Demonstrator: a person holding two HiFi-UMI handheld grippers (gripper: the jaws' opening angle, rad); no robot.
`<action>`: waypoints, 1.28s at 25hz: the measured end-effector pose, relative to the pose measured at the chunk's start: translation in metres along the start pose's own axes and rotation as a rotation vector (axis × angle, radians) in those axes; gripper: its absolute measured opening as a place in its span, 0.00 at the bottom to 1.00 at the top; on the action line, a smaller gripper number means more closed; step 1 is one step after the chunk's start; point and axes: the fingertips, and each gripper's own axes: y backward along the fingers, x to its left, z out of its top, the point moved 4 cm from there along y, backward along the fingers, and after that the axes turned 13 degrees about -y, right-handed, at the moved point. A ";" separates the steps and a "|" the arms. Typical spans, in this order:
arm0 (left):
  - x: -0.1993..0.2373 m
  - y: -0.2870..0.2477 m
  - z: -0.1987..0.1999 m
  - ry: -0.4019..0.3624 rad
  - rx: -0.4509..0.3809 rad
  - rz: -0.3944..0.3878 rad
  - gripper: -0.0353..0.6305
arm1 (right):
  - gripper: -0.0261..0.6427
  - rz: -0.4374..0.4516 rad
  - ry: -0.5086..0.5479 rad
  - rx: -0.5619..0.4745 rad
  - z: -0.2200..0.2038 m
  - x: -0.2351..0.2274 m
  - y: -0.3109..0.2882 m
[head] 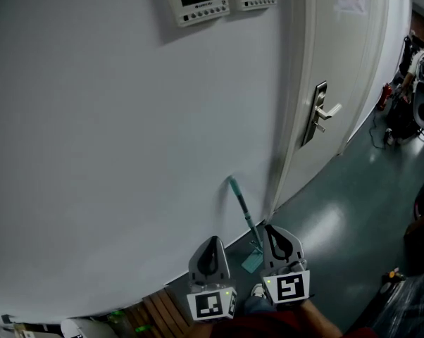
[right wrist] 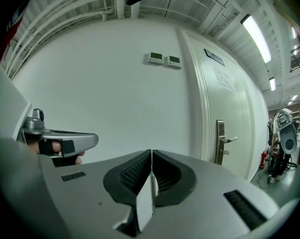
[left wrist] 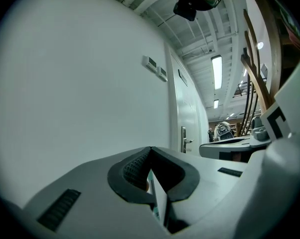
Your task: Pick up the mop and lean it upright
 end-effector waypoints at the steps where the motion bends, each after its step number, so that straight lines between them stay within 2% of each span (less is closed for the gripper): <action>1: -0.002 -0.007 0.001 -0.003 -0.001 0.006 0.07 | 0.07 0.009 0.000 0.003 0.001 -0.004 -0.005; 12: -0.004 -0.049 -0.001 -0.004 -0.003 0.024 0.07 | 0.07 0.050 0.018 0.017 0.002 -0.022 -0.040; 18: 0.007 -0.061 -0.006 -0.016 -0.012 -0.021 0.07 | 0.07 0.014 0.040 0.016 -0.001 -0.014 -0.052; 21: 0.011 -0.065 -0.006 0.009 -0.025 -0.035 0.07 | 0.07 0.000 0.049 0.025 -0.004 -0.011 -0.059; 32: 0.028 -0.065 -0.014 0.003 -0.011 -0.026 0.07 | 0.07 0.008 0.053 0.066 -0.020 -0.004 -0.076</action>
